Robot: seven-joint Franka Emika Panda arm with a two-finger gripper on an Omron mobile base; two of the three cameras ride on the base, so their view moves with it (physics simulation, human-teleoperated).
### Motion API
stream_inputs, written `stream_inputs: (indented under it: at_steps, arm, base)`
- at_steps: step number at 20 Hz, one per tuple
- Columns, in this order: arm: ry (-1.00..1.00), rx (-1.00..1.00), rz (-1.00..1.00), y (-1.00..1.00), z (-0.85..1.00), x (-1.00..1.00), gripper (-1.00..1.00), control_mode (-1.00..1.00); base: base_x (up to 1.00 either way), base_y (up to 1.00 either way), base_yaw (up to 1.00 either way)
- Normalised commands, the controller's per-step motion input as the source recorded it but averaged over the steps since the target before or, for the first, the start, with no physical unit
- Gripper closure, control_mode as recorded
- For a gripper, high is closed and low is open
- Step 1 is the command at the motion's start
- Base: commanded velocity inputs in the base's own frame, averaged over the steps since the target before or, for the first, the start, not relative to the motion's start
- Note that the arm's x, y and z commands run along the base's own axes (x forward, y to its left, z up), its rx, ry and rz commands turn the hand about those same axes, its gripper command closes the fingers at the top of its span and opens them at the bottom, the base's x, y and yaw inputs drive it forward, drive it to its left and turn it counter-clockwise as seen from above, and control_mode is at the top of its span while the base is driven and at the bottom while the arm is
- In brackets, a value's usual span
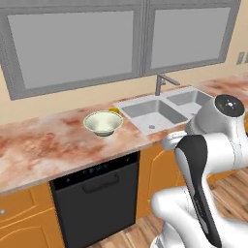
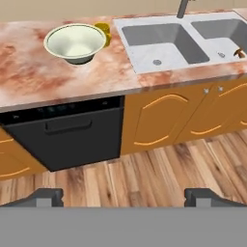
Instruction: Clear the mugs and bowl far away from the sink.
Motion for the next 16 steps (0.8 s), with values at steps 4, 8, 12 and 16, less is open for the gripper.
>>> stream_inputs:
  at_steps: [4, 8, 12, 16]
  arm:
    - [0.0, 0.0, 0.0, 0.0, 0.0, 0.0, -1.0, 1.0]
    - [0.0, 0.0, 0.0, 0.0, 0.0, 0.0, -1.0, 1.0]
    - [0.0, 0.0, 0.0, 0.0, 0.0, 0.0, -1.0, 1.0]
    - [0.0, 0.0, 0.0, 0.0, 0.0, 0.0, -1.0, 1.0]
  base:
    - [0.58, -0.15, -0.2]
    - [0.07, 0.0, -0.15]
    - [0.16, 0.0, -0.15]
    - [0.96, 0.03, 0.04]
